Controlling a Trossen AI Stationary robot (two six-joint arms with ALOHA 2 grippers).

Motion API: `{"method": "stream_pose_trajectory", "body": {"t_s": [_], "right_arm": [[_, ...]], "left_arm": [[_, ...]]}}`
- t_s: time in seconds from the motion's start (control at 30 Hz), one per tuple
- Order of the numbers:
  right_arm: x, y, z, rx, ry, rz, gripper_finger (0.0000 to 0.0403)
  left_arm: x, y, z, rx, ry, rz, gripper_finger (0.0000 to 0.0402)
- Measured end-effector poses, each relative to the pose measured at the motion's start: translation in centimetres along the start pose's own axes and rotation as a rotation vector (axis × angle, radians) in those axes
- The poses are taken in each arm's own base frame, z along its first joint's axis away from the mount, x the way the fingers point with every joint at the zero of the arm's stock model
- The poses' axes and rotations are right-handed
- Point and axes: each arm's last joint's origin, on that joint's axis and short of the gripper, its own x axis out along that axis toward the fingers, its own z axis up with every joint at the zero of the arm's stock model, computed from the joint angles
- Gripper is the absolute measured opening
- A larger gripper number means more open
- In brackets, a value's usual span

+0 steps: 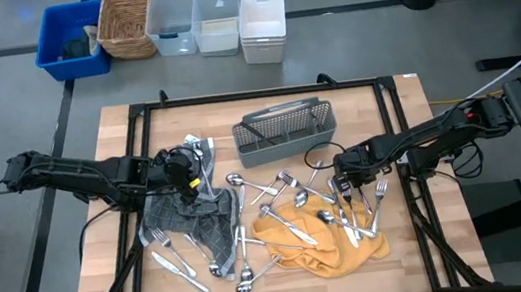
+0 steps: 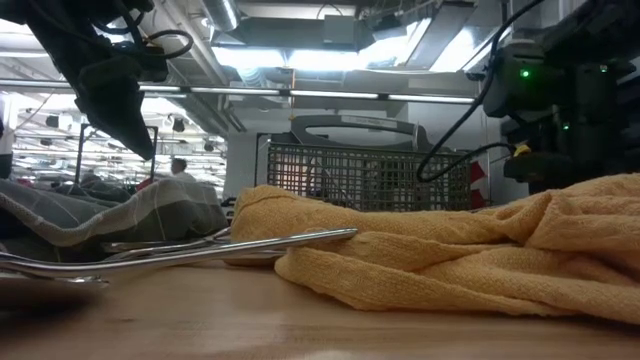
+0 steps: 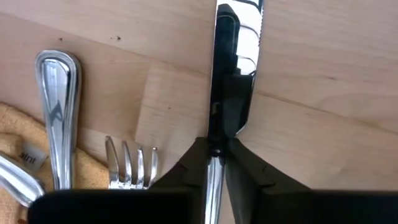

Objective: Sort silverware
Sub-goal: Put the silver knife into the gray utensil holder

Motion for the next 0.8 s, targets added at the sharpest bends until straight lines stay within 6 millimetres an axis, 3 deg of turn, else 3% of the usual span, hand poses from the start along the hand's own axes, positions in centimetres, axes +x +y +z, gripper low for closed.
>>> {"method": "stream_pose_trajectory", "body": {"t_s": [0.8], "right_arm": [[-2.0, 1.6, 0.2, -0.042, 0.011, 0.021, 0.0038]], "left_arm": [[0.0, 0.0, 0.0, 0.000, 0.000, 0.000, 0.0074]]}}
